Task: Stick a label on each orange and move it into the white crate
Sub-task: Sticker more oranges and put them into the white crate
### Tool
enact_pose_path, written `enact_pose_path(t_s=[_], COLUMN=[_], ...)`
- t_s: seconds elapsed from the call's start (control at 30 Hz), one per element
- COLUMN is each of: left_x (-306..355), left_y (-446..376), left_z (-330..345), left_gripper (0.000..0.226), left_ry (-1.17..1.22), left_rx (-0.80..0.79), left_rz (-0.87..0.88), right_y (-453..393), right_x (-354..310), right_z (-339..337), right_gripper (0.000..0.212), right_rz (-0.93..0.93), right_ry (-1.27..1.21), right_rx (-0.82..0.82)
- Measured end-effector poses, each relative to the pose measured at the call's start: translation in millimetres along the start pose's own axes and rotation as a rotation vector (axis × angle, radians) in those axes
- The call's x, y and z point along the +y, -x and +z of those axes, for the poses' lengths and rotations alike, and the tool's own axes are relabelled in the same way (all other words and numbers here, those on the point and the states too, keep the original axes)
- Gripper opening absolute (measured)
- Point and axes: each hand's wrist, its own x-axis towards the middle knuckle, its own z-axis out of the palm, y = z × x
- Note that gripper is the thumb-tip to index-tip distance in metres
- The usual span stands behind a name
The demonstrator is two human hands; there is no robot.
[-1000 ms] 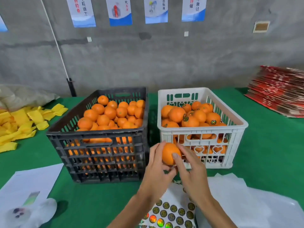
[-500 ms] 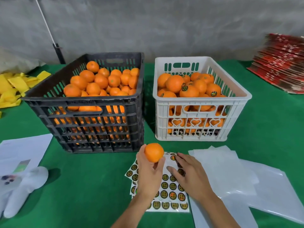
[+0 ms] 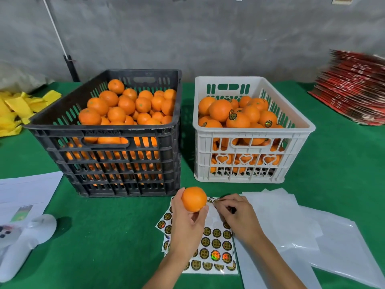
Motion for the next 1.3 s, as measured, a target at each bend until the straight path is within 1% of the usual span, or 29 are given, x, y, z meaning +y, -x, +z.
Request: enact_pose_path(t_s=[0.07,0.13,0.17,0.27,0.3,0.43,0.53,0.6,0.67,0.73,0.8,0.97,1.1,1.23,1.3], left_x=[-0.1,0.0,-0.1,0.3,0.3,-1.1,-1.3,-1.2,-1.7,-2.4,-3.2,-2.1,-1.3,0.4,1.5], left_y=[0.4,0.9,0.9,0.8,1.0,1.5,1.7,1.9,1.1,0.3,0.3,0.6,1.4,1.6,2.0], left_z=[-0.3,-0.6,-0.6,-0.3,-0.3,-0.8,-1.1,-1.2,-1.3,-1.3,-1.1,-1.8,-2.6,-2.4,-2.6], left_gripper=[0.073,0.073,0.073,0.072,0.072,0.073,0.073,0.073,0.073,0.073,0.073,0.073,0.075,0.075,0.075], left_ry=[0.002,-0.001,-0.008,-0.025,-0.026,-0.019,-0.014,-0.014,-0.014,-0.013,-0.017,-0.015,-0.016,-0.021,-0.025], left_rx=[-0.008,-0.006,-0.005,-0.008,-0.009,-0.012,-0.02,-0.022,-0.022,-0.021,-0.019,-0.021,-0.027,-0.032,-0.031], left_rz=[0.009,0.012,0.016,0.027,0.028,0.02,0.02,0.02,0.013,0.01,0.009,0.002,-0.008,-0.012,-0.018], right_y=[-4.2,-5.6,-5.1,-2.8,-2.1,-2.0,-1.7,-1.0,-0.1,0.0,0.2,1.0,-0.7,0.5,-1.9], right_x=[1.3,2.0,1.9,4.5,4.7,4.2,5.8,6.8,7.6,9.4,9.9,11.4,10.2,14.7,13.5], right_z=[-1.1,-3.5,-5.5,-9.0,-9.0,-8.1,-9.0,-9.5,-10.3,-10.0,-9.0,-5.8,-7.0,-4.5,-1.6], right_gripper=[0.009,0.008,0.013,0.036,0.038,0.026,0.02,0.027,0.04,0.047,0.045,0.028,0.026,0.019,0.016], right_rz=[-0.006,-0.062,-0.082,-0.128,-0.14,-0.164,-0.232,-0.259,-0.239,-0.239,-0.252,-0.259,-0.158,-0.199,-0.16], right_ry=[0.027,0.085,0.098,0.159,0.171,0.139,0.17,0.212,0.222,0.219,0.207,0.153,-0.008,0.104,0.117], right_rx=[0.005,-0.011,-0.035,-0.105,-0.108,-0.077,-0.052,-0.055,-0.083,-0.105,-0.108,-0.077,-0.088,-0.066,-0.043])
